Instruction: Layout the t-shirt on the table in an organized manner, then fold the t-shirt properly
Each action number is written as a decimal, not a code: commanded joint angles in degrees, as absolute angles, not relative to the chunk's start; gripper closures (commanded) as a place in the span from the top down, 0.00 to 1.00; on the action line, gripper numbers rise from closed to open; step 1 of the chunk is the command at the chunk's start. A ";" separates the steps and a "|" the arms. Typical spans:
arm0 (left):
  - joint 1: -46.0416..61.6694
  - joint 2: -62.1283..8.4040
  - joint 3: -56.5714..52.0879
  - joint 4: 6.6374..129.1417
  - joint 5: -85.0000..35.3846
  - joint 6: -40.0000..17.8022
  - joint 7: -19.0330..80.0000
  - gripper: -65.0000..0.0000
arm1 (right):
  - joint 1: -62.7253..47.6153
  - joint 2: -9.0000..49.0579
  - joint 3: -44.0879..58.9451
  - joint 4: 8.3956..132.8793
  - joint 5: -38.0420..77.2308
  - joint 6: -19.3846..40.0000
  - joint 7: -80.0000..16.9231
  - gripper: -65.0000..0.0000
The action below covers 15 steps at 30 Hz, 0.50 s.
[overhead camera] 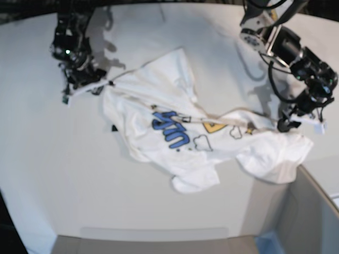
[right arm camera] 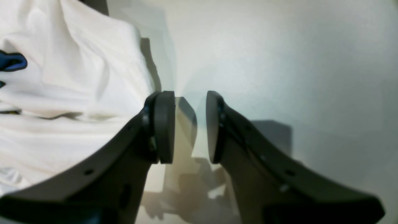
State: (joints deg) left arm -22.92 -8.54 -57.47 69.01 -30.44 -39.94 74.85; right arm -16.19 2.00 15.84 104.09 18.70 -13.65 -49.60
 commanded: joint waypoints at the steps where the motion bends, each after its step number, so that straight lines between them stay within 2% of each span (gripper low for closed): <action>1: -24.13 -9.01 -57.36 67.74 -31.52 -40.00 74.15 0.45 | -16.04 2.15 15.78 105.01 18.95 -13.49 -49.19 0.28; 7: -24.57 -9.10 -57.10 60.88 -31.43 -40.00 70.99 0.45 | -16.13 2.15 15.78 105.01 18.95 -13.49 -49.19 0.28; 15: -24.57 -9.10 -57.19 60.18 -31.43 -40.00 70.29 0.45 | -16.13 2.24 15.78 105.01 18.95 -13.49 -49.19 0.28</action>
